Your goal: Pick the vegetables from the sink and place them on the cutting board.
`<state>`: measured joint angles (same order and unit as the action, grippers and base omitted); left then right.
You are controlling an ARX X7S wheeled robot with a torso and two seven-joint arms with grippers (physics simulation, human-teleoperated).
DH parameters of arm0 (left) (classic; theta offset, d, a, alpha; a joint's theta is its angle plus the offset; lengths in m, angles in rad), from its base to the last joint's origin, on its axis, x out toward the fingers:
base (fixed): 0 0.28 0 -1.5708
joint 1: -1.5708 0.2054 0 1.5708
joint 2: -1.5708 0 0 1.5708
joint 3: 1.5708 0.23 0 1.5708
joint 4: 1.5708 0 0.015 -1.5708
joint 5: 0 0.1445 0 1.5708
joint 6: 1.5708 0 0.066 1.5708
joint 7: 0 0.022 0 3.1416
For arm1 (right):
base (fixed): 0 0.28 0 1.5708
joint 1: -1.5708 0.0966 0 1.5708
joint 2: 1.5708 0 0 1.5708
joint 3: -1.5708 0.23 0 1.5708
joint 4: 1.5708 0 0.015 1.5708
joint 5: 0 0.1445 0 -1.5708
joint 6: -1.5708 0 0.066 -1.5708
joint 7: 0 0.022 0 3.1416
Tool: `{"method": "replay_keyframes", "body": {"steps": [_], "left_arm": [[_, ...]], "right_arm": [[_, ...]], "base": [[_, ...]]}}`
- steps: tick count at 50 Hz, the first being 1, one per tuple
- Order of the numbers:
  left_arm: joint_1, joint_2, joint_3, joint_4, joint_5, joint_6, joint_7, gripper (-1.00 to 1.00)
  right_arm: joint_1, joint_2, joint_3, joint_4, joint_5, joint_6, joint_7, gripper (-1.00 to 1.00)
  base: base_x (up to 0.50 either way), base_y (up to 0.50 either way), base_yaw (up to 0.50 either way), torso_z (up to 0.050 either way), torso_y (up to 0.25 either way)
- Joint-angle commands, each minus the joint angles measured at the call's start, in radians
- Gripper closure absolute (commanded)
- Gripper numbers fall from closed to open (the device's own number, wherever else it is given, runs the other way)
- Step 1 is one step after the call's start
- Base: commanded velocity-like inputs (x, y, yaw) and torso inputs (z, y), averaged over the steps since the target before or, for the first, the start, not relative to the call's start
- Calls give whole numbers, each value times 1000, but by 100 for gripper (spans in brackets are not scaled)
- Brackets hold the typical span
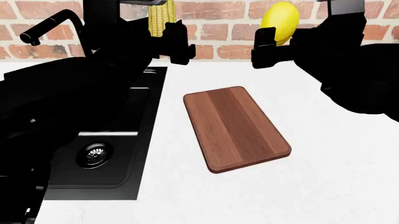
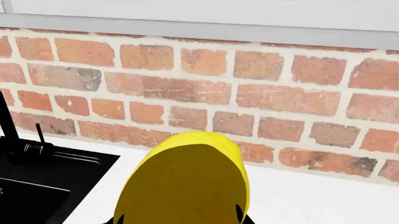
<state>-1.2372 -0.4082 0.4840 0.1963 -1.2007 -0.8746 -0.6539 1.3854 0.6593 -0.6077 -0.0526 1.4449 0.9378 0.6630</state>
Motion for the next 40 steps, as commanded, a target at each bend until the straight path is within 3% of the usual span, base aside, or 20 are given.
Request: {"method": "replay_keyframes", "body": {"steps": [1, 16, 40], "left_arm": [[-86, 47, 20, -118, -45, -37, 22, 100], [-72, 139, 51, -356, -102, -48, 146, 100], [12, 191, 104, -469, -89, -35, 157, 100]], "right_arm": [[123, -79, -91, 181, -22, 105, -69, 100], [155, -93, -92, 214, -8, 125, -55, 100], [158, -53, -51, 179, 27, 116, 8, 100]], "base": [[0, 0, 0, 0, 0], [0, 0, 0, 0, 1], [0, 0, 0, 0, 0]]}}
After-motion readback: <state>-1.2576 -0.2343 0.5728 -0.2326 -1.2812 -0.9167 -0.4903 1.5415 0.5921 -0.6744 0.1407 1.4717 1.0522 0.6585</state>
